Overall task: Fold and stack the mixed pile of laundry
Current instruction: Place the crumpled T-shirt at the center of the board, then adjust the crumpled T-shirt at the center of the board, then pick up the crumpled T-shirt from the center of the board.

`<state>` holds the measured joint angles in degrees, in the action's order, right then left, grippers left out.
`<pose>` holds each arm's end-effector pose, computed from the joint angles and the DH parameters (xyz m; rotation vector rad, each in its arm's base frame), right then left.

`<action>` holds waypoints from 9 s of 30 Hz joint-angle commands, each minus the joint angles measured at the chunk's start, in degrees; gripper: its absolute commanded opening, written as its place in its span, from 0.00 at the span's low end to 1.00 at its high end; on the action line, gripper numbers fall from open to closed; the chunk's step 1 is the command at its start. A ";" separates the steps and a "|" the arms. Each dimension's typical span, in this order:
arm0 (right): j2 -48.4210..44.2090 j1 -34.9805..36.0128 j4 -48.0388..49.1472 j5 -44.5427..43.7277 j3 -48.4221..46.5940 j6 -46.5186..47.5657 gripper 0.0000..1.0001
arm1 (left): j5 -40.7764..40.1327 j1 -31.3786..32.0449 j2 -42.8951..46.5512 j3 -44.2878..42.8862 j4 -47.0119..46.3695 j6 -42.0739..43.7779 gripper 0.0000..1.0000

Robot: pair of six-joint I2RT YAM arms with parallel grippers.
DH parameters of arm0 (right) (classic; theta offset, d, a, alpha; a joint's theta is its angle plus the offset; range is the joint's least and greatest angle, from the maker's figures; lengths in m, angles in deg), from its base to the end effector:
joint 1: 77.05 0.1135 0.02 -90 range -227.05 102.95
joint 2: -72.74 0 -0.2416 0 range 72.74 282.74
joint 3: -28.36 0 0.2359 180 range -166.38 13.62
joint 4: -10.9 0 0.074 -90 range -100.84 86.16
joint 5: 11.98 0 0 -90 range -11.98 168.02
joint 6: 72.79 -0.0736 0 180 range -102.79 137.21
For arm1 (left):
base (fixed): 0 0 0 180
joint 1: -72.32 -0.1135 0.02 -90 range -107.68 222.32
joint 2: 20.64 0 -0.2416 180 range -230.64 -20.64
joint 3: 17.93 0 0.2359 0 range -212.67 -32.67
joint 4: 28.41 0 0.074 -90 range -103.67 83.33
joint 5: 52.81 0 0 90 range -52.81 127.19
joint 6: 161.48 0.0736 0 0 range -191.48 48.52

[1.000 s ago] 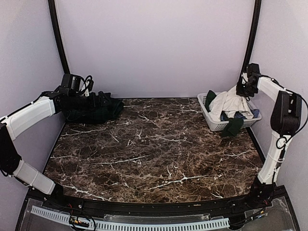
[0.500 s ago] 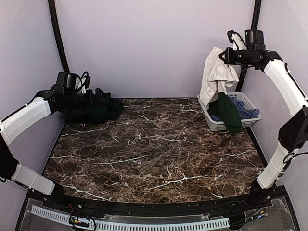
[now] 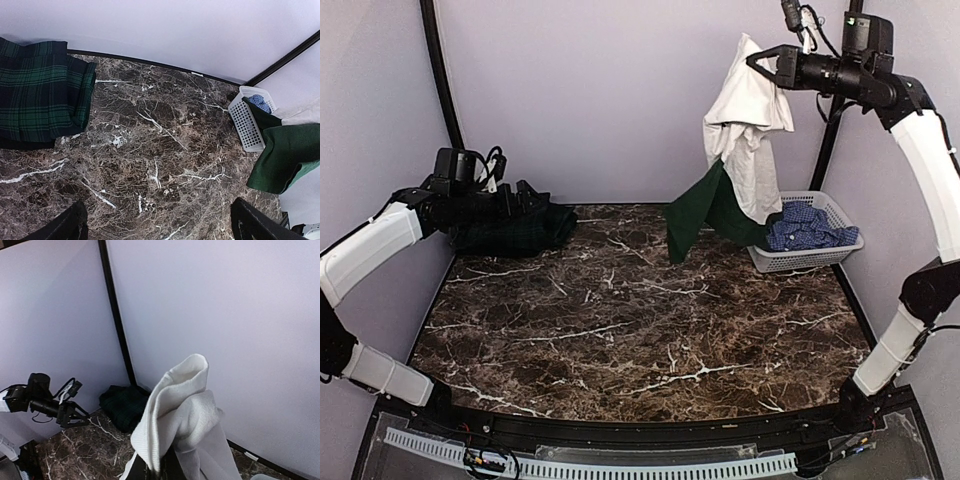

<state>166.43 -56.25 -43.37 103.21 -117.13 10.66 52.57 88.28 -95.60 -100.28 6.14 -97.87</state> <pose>0.2898 0.1436 0.5339 -0.5454 1.5659 0.7192 0.3025 -0.1068 0.3110 -0.0184 2.1071 -0.7278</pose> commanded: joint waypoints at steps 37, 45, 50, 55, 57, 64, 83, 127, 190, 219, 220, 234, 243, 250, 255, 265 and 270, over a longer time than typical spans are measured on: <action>-4.43 9.94 8.03 1.36 48.23 -4.05 0.87 | -1.79 10.26 0.67 3.36 5.81 6.62 0.99; -10.72 24.74 11.21 1.87 64.63 -6.85 0.74 | -1.52 26.66 0.55 9.54 14.43 6.52 0.87; -14.15 31.80 15.94 0.95 73.80 -8.46 0.64 | 4.81 33.70 4.51 16.53 15.05 3.21 0.69; -12.32 35.71 19.95 -1.32 77.27 -9.09 0.58 | 4.33 42.50 2.34 17.62 16.75 0.25 0.60; -10.23 37.23 20.88 -2.38 77.18 -9.12 0.56 | 4.08 43.78 -0.66 17.83 16.60 -2.85 0.56; -3.10 40.56 25.34 -5.80 76.51 -10.39 0.59 | 1.33 46.43 -4.74 19.65 12.66 -7.62 0.74; 7.61 43.44 26.16 -19.83 78.64 -17.84 0.57 | -6.28 41.72 -12.77 22.47 6.69 -12.18 0.48; -1.12 26.60 26.71 -9.66 87.69 -21.19 0.77 | -17.60 49.01 -9.83 19.09 16.87 -9.88 0.18; -27.25 -9.02 14.78 1.62 85.00 -12.51 0.77 | -4.21 48.18 -43.62 -29.74 5.71 15.05 0.71; -28.16 -11.22 16.87 5.16 86.02 -11.59 0.75 | 1.76 51.93 -28.57 -19.63 -1.55 15.21 0.00; -28.25 -11.15 16.98 5.43 86.09 -11.49 0.75 | 2.33 49.88 -22.99 -17.40 -2.42 13.95 0.00; -21.53 -3.53 19.88 3.67 83.72 -9.24 0.71 | 0.04 15.64 4.39 21.62 -8.77 -9.78 0.00; -15.90 6.88 17.57 -2.24 82.33 -7.68 0.66 | -8.70 10.80 -0.56 19.84 1.29 -9.18 0.29; -16.61 13.82 16.34 -3.31 83.74 -9.97 0.64 | -6.96 13.96 2.89 15.10 2.72 -0.33 0.65; -14.61 17.20 17.66 -3.64 84.75 -12.31 0.64 | -7.78 24.31 -5.46 7.14 6.57 3.69 0.65; -6.63 23.72 16.90 -12.25 83.00 -13.85 0.76 | -15.21 33.40 -20.90 0.13 10.43 3.37 0.66; -2.20 26.47 14.80 -18.72 81.62 -15.60 0.77 | -20.17 33.56 -23.89 -0.26 13.29 1.29 0.64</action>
<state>161.99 -31.60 -27.41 91.30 -33.58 -3.17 38.12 121.75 -118.81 -99.04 14.80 -95.27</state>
